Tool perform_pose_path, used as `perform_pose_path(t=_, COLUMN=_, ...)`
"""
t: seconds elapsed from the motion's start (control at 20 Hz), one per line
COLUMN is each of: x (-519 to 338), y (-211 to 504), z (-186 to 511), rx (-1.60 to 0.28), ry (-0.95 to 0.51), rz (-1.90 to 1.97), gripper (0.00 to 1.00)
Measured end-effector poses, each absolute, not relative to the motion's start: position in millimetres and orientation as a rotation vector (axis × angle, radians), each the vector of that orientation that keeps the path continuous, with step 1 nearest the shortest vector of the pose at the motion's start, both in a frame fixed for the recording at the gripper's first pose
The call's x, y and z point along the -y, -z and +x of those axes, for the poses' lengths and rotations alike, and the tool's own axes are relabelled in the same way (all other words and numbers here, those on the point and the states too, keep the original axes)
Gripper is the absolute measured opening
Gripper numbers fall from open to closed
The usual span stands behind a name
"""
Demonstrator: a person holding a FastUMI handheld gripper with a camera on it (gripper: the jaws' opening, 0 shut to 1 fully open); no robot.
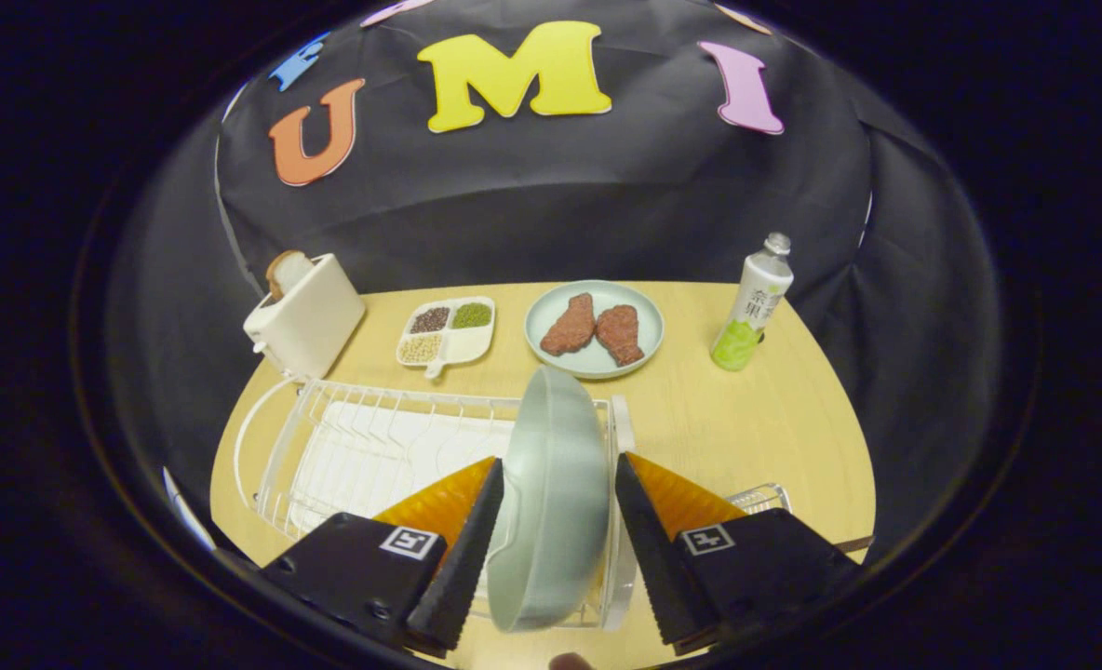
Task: Take the plate from the dish rack, then take the spoon from the basket and place it into the plate.
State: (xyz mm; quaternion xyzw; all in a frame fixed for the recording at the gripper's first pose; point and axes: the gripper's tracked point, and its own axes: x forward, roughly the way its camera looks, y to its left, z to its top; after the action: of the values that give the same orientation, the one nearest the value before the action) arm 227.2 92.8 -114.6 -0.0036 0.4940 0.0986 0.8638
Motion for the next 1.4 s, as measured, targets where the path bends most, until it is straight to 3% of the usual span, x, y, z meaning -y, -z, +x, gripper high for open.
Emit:
perform_pose_path(t=0.3, x=-89, y=112, z=225, rx=-1.061, ry=-0.123, rz=0.013, gripper=0.42)
perform_pose_path(t=0.7, x=-73, y=95, z=226, rx=-1.026, ry=-0.033, rz=-0.031, gripper=0.34)
perform_pose_path(t=1.05, x=-71, y=67, z=238, rx=-0.949, ry=0.015, rz=-0.206, gripper=0.33)
perform_pose_path(t=1.4, x=-94, y=23, z=211, rx=-0.868, ry=-0.094, rz=-0.152, gripper=0.29)
